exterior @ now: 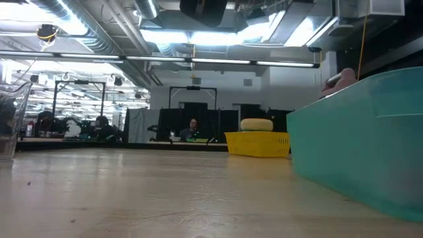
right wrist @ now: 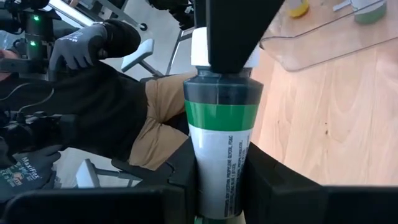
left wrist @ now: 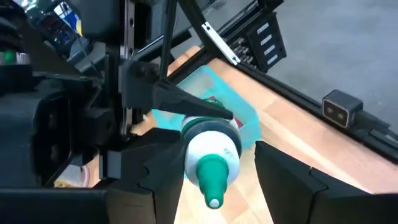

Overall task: Pick & Place Food Item
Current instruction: Put the green food coloring bottle into the transparent bin, then return to Home Position

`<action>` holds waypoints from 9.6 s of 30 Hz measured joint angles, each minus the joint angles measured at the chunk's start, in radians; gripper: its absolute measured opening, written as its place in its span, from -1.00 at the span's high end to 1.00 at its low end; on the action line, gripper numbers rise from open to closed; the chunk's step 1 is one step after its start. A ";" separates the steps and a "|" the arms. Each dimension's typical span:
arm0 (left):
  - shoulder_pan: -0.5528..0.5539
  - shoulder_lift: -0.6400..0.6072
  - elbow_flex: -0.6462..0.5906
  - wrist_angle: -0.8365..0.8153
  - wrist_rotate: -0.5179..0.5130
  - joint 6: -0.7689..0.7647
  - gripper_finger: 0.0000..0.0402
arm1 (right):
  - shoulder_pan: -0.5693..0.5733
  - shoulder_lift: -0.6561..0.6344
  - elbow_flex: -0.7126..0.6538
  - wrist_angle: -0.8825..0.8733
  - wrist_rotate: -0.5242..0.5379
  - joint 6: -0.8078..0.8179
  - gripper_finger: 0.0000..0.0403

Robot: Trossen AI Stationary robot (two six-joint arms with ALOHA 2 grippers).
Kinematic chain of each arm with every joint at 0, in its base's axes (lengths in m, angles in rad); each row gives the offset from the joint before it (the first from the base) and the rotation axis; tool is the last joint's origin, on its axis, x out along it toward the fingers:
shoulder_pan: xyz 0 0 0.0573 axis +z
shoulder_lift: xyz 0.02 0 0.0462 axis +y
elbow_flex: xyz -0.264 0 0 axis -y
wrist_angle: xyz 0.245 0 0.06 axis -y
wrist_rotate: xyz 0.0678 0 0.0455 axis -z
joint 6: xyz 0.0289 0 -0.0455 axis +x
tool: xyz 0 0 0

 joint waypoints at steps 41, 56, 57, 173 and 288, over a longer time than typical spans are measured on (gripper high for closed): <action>-0.012 -0.002 0.007 -0.059 -0.025 -0.023 0.43 | -0.006 0.000 0.000 0.012 0.010 -0.007 0.21; -0.191 0.000 0.208 -0.618 -0.102 -0.358 0.43 | -0.052 -0.035 0.001 0.017 0.020 -0.047 -0.09; -0.207 0.000 0.231 -0.660 -0.103 -0.393 0.43 | -0.052 -0.035 0.001 0.015 0.024 -0.058 -0.09; -0.364 0.416 0.325 -0.993 0.288 -1.167 0.22 | 0.024 -0.032 0.000 0.032 0.132 -0.175 -0.10; -0.516 -0.911 -0.279 -0.336 0.565 -0.196 0.16 | 0.094 -1.249 -1.042 0.456 0.016 -0.506 -0.10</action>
